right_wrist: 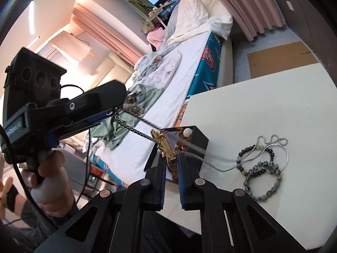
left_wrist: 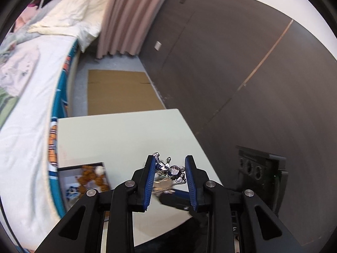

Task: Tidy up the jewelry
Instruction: 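Lift the silver chain and carry it toward the black box with the left gripper, then lower the silver chain into the black box and open the left gripper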

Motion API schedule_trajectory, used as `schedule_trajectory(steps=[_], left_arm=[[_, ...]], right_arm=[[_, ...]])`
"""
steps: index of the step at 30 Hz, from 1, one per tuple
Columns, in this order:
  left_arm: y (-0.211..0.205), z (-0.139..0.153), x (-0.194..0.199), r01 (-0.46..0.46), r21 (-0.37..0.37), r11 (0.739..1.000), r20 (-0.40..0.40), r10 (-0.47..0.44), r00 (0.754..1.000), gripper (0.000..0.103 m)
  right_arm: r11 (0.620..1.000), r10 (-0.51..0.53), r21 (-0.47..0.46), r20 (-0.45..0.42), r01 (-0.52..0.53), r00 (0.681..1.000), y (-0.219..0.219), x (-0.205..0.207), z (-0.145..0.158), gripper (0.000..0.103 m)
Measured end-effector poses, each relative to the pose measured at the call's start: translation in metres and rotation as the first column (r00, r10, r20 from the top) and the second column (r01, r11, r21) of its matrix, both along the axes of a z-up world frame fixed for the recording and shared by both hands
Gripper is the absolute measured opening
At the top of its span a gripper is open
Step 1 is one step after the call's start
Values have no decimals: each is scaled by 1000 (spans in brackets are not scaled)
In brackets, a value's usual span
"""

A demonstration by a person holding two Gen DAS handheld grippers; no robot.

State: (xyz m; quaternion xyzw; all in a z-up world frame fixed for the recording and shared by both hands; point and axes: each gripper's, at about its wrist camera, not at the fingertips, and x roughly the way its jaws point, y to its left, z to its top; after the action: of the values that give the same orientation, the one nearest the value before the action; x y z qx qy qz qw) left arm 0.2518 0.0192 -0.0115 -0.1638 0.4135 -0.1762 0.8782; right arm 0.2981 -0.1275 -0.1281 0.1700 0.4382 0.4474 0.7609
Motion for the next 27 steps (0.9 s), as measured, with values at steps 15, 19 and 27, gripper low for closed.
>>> schedule_trajectory(steps=[15, 19, 27], left_arm=[[62, 28, -32, -152, 22, 988, 88, 149, 985, 29], [72, 48, -38, -171, 39, 984, 127, 165, 978, 29], [80, 98, -49, -245, 99, 964, 256, 213, 943, 29]], right_arm=[[986, -51, -158, 3, 51, 999, 25, 0, -11, 9], [984, -25, -176, 37, 31, 999, 39, -6, -4, 9], [985, 14, -172, 59, -3, 998, 62, -14, 2, 9]])
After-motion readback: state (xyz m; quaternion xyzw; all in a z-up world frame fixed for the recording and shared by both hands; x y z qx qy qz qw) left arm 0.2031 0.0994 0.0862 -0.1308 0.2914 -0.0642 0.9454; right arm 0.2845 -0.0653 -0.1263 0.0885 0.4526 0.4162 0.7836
